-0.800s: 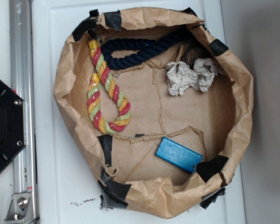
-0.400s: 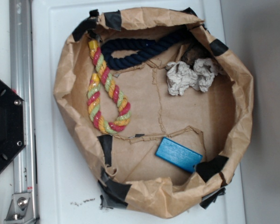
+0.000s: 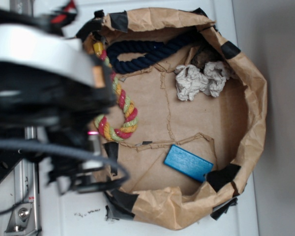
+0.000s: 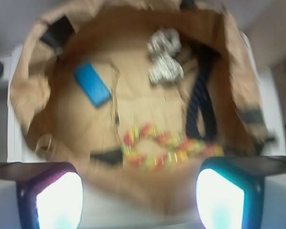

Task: Grab the blue block.

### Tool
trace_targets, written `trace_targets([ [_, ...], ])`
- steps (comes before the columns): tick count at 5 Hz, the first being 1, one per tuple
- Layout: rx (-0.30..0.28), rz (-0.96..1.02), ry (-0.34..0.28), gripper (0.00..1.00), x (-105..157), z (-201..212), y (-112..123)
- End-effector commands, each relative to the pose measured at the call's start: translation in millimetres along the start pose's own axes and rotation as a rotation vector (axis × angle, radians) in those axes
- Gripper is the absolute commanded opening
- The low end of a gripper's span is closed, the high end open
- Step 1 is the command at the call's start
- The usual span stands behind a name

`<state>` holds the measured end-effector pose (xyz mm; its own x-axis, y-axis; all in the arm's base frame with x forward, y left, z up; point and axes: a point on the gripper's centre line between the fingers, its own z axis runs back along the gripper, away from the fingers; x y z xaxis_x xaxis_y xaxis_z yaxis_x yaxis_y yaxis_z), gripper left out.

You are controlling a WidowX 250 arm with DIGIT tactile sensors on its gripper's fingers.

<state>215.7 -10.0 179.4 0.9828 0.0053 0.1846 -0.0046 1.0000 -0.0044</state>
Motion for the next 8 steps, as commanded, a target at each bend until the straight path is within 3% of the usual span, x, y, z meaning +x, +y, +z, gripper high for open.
trace_targets([
  [1,-0.006,-0.083,-0.039,1.00,69,-83,-12],
  [2,-0.068,-0.217,-0.077,1.00,74,-111,-35],
  [4,-0.182,-0.389,-0.062,1.00,34,-125,-83],
  [5,-0.077,-0.427,-0.007,1.00,25,-154,-97],
  [7,0.006,-0.418,0.034,1.00,53,-189,-90],
  [8,-0.014,-0.334,0.032,0.00,58,-178,-83],
])
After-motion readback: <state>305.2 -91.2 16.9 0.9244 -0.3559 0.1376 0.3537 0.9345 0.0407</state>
